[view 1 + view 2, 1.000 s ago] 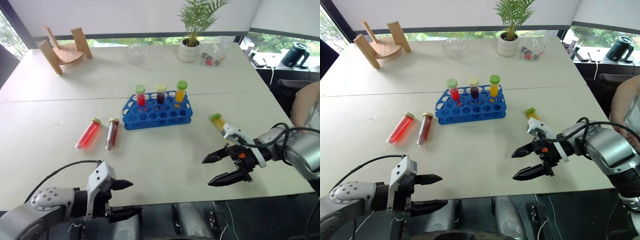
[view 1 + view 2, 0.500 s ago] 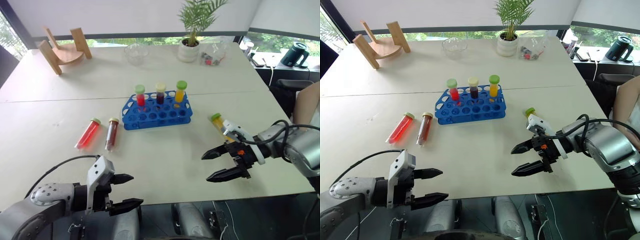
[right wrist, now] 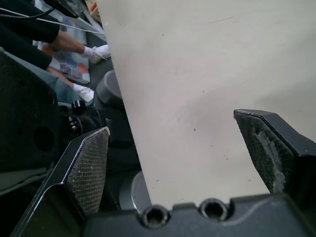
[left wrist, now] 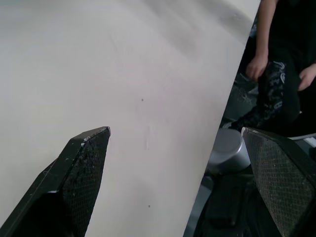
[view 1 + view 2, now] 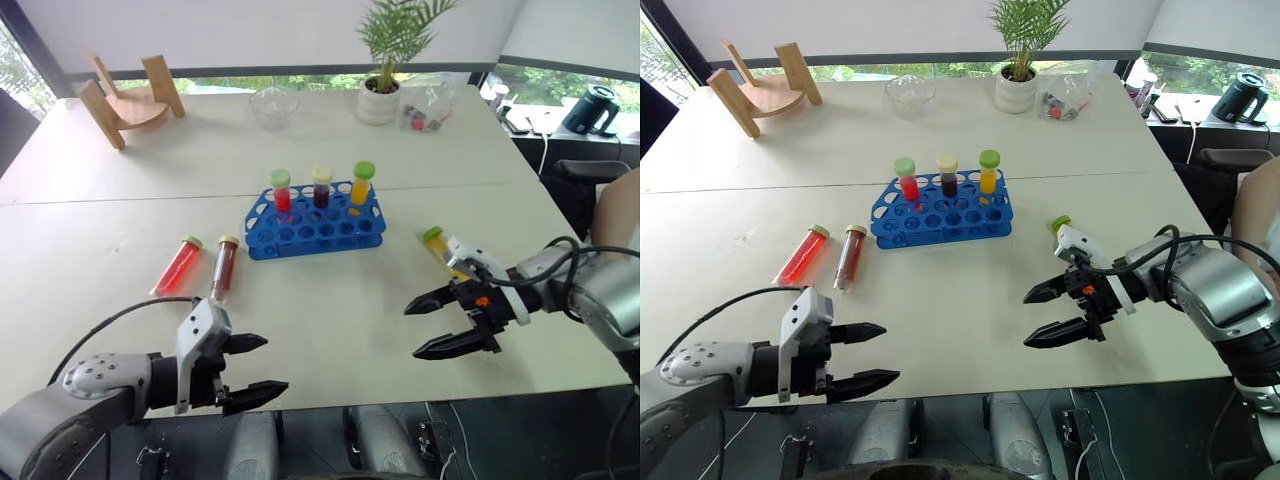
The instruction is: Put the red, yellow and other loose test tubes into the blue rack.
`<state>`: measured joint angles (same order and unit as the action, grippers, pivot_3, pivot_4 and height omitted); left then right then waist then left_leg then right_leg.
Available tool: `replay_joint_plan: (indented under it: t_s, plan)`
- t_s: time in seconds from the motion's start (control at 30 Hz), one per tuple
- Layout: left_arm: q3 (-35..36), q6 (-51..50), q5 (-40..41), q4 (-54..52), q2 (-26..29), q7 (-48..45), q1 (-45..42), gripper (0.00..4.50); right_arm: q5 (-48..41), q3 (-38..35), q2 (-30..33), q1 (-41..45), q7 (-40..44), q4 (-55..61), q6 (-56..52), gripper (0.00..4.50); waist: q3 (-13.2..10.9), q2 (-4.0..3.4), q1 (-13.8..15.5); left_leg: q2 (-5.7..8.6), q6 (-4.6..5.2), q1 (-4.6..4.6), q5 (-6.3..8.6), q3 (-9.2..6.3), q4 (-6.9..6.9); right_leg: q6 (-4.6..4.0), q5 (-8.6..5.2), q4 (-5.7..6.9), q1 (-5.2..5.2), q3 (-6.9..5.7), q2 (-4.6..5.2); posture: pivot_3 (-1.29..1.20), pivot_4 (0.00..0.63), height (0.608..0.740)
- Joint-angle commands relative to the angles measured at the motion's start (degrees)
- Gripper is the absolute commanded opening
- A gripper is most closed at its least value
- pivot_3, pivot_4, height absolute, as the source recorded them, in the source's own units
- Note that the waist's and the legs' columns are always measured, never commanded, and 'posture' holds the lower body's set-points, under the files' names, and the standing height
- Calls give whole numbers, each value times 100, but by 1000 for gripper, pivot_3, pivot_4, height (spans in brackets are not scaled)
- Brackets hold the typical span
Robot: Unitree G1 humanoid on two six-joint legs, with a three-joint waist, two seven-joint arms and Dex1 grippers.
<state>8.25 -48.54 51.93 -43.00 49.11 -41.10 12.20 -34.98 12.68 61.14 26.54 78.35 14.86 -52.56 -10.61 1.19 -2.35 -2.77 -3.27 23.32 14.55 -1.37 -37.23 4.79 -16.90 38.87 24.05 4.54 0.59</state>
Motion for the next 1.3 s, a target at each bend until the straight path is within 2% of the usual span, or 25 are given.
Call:
replay_joint_plan:
  t_s: [0.03,0.17,0.2,0.3,0.37,0.5,0.67,0.8,1.0,1.13,1.23,1.3]
  plan:
    - [11,-163,308,-141,-60,188,-300,4391,-8,-224,-14,251,-76,-97,-80,4500,0,0,-3,1,0,0,0,1,-1,0,0,0,0,1,1,0,150,740]
    - [-83,-286,226,-66,-20,369,-639,4391,190,-170,-5,902,-252,-501,-280,4500,-1,-2,-22,1,0,-1,0,0,1,11,6,0,1,1,0,0,150,740]
    - [-15,-306,259,-24,82,297,-816,4391,425,-73,-60,1330,-316,-913,-234,4500,-1,-2,-26,1,0,-1,0,0,1,11,7,0,1,1,-1,0,150,740]
    - [299,-418,619,202,427,86,-1847,4391,1691,661,-388,2905,-662,-2782,114,4500,-16,-7,-29,0,-1,-5,-1,2,-5,-1,10,3,2,0,-3,0,150,740]
    - [326,-444,701,271,630,-61,-2328,4391,2288,1060,-701,3650,-792,-3856,226,4500,-18,-1,-24,1,-9,-1,-7,2,-5,-21,12,3,9,-1,-3,0,150,740]
    - [240,-252,456,206,1067,-495,-2851,4391,3223,1769,-1508,4785,-650,-5898,227,4500,-18,-1,-41,1,-9,4,-7,8,10,3,19,-10,10,0,0,0,150,740]
    - [221,-75,107,217,1227,-598,-2991,4391,4063,2259,-2119,5213,-333,-7268,633,4500,-24,-12,-23,0,4,32,1,10,30,7,12,-10,52,0,0,0,150,740]
    - [425,8,-26,110,1185,-529,-2655,4391,4528,2279,-2447,5235,-552,-8048,940,4500,-27,-17,-29,0,10,39,5,13,26,8,13,-11,56,0,4,0,150,740]
    - [506,143,-220,80,1114,-500,-2243,4391,4871,2193,-2573,5178,-125,-8349,965,4500,-28,-18,-36,1,9,28,4,15,9,11,15,13,48,1,4,0,150,740]
    - [449,275,-335,143,1027,-519,-2154,4391,4998,2092,-2672,4959,-221,-8376,975,4500,-27,-17,-39,1,9,17,4,13,10,10,15,18,40,1,2,0,150,740]
    - [364,359,-475,164,969,-552,-2106,4500,5073,1953,-2764,4755,-563,-8384,1136,3604,-21,-6,-40,1,9,9,4,12,8,10,15,18,28,1,2,0,150,740]
    - [377,397,-529,148,962,-592,-2019,4500,5136,1900,-2776,4643,-588,-8363,1126,2621,-19,-4,-41,1,9,5,4,12,4,11,15,18,22,1,3,0,150,740]
